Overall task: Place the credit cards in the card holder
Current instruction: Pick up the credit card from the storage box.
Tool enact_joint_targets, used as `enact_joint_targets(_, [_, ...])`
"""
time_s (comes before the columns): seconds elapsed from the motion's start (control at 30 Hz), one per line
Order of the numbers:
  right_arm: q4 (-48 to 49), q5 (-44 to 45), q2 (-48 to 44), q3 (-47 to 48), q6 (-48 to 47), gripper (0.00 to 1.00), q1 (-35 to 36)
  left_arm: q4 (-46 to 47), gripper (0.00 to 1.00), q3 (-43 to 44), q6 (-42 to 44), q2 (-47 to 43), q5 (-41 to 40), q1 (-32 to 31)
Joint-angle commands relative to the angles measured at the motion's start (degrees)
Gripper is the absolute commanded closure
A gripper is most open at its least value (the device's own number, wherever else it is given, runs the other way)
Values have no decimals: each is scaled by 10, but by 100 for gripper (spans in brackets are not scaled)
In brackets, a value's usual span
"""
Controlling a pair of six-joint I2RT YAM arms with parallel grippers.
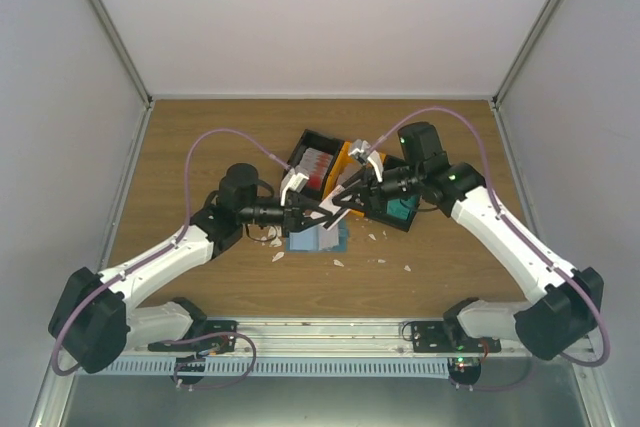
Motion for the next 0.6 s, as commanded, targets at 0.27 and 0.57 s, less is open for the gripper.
enact_joint_targets(0.27, [396,185,-162,-170,386,41,1,62,100,76,-259,-18,-35,11])
enact_joint_targets(0.57, [518,270,-192,-242,664,48,25,174,100,83,-484,10,-22,33])
